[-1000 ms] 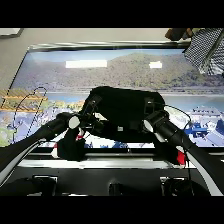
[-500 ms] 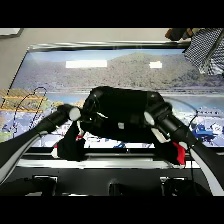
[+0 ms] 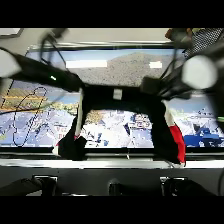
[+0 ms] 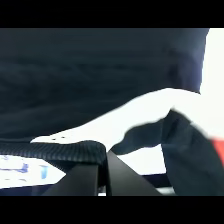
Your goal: Fold the clothes and pants, and hang the long-sleeved shirts on hangers.
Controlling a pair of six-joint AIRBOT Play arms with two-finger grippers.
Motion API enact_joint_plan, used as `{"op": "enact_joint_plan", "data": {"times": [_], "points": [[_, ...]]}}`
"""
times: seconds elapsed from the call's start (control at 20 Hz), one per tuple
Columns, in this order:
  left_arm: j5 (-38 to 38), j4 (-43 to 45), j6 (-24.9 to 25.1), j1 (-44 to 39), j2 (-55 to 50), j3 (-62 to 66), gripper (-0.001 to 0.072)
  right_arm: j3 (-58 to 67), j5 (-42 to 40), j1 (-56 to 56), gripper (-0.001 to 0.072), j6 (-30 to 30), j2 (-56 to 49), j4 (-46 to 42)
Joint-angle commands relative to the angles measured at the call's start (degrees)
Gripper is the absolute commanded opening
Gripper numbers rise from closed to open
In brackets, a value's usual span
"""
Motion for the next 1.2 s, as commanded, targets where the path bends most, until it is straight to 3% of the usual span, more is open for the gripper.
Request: {"op": "enact_joint_plan", "data": {"times": [0.0,0.25,0.45,0.65,0.8,1.05,1.15], "points": [[-3.41,0.31,-5.46,0.39,2.69,12.61,0.0022,16.46,5.49,0.02,0.0046,-2.1,0.55,0.24],[-6.23,-2.01,-7.78,0.37,8.41,11.85,0.0022,17.25,1.68,0.02,0.0046,1.55,6.86,7.26],[-9.68,-2.05,-10.58,0.37,9.35,10.62,0.0022,15.82,3.5,0.02,0.0046,1.86,8.55,4.98],[-9.55,-2.05,-13.79,0.37,7.89,-1.29,0.0022,0.13,3.08,0.02,0.0046,-4.55,8.46,-1.4],[-3.72,-2.05,-13.92,0.37,5.42,-13.73,0.0022,-14.69,-2.97,0.02,0.0046,-3.82,8.48,-2.67],[7.06,-4.68,-13.66,-0.26,0.15,-30.03,0.0022,-33.7,-14.64,0.04,0.0046,6.03,7.48,-0.85],[11.69,-4.66,-13.09,-1.84,-1.95,-32.5,0.0022,-36.87,-18.27,0.13,0.0046,7.41,5.4,1.79]]}}
